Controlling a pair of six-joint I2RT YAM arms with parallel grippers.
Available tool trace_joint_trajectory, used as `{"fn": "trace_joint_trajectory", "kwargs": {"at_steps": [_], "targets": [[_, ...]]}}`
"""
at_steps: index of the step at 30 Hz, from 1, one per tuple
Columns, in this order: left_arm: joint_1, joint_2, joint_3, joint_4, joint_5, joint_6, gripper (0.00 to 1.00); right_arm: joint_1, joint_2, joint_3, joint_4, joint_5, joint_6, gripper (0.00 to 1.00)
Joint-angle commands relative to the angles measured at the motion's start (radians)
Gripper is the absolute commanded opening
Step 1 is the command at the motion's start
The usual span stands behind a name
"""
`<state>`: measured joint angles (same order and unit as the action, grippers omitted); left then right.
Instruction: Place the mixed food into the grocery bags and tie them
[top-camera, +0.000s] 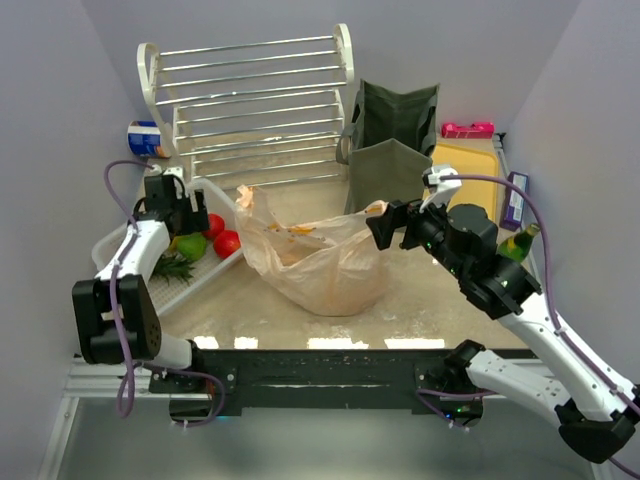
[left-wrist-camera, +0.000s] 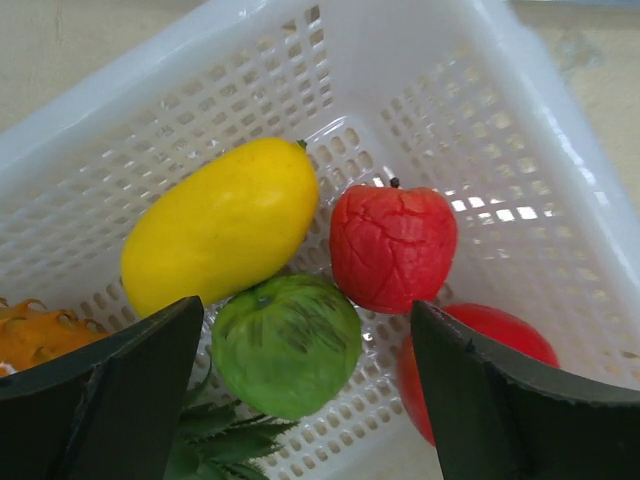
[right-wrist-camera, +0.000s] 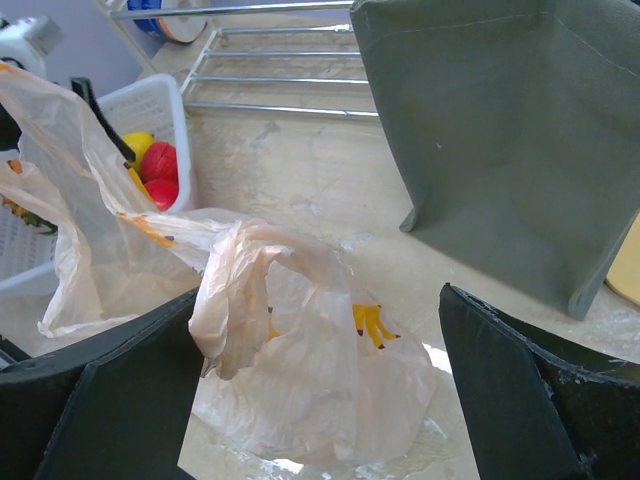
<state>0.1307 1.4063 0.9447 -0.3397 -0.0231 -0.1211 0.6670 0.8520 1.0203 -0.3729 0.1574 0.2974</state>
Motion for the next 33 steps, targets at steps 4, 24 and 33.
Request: {"fn": "trace_joint_trajectory", "kwargs": {"at_steps": [4,24,33], "targets": [[0.004,0.08,-0.004,-0.025,-0.03,0.034,0.84,0.0,-0.011,-0.012,0.048,-0.024,0.006,0.98],[0.001,-0.022,-0.044,-0.033,-0.031,0.04,0.4,0.0,-0.018,-0.026,0.043,-0.009,0.019,0.98],[-0.116,-0.467,0.124,0.143,0.207,-0.002,0.35,0.0,-0.013,-0.005,0.022,0.001,0.026,0.98]]}}
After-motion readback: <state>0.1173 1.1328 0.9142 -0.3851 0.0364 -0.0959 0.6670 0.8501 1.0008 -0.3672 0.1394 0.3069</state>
